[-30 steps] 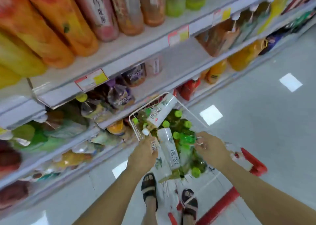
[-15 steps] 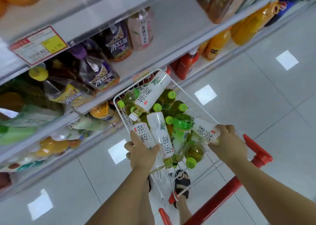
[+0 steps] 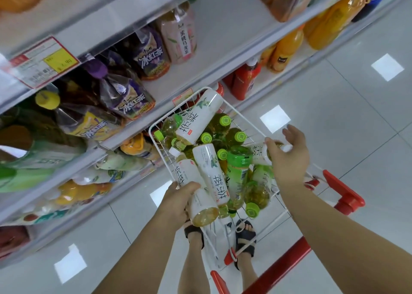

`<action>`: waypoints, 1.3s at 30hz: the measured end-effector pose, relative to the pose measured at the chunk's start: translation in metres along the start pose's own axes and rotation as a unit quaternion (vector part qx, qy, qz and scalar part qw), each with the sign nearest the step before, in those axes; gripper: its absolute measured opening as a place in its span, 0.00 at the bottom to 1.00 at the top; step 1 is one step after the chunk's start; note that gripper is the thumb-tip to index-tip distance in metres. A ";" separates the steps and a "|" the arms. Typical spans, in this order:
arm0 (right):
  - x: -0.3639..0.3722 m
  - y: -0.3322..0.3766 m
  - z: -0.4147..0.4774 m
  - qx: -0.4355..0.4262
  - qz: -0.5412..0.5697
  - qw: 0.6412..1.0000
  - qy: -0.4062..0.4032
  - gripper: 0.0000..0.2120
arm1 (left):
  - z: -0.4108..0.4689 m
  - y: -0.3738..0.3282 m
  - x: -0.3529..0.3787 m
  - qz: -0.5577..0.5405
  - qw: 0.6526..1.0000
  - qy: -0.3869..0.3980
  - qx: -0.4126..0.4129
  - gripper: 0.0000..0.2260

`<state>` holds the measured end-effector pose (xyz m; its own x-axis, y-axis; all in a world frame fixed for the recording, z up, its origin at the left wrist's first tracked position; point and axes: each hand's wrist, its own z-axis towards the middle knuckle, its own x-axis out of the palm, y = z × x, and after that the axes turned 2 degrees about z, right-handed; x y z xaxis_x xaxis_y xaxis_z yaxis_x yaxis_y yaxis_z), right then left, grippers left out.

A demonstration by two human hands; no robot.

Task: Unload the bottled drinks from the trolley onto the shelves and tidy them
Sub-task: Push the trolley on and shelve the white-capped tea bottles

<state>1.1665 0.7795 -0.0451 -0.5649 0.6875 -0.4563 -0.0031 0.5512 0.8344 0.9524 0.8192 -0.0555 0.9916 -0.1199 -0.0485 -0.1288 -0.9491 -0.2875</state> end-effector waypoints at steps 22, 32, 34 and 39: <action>-0.027 0.030 -0.044 0.077 0.071 0.990 -0.092 0.35 | -0.063 0.002 -0.002 -0.006 0.994 0.087 0.067 0.24; -0.114 0.249 -0.091 -0.197 0.210 0.957 0.038 0.30 | -0.253 -0.092 0.027 0.068 0.907 0.082 0.408 0.25; -0.133 0.302 -0.106 -0.252 0.237 0.936 0.067 0.30 | -0.304 -0.113 0.025 0.072 0.862 0.065 0.498 0.24; -0.178 0.421 -0.155 -0.383 0.310 0.862 0.123 0.27 | -0.416 -0.154 0.004 0.080 0.709 0.022 0.700 0.29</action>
<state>1.1376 0.8155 0.4352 -0.8108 0.5656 0.1504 -0.1290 -0.4234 0.8967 0.9811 0.8436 0.3861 0.9587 -0.2306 -0.1664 -0.0944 0.2937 -0.9512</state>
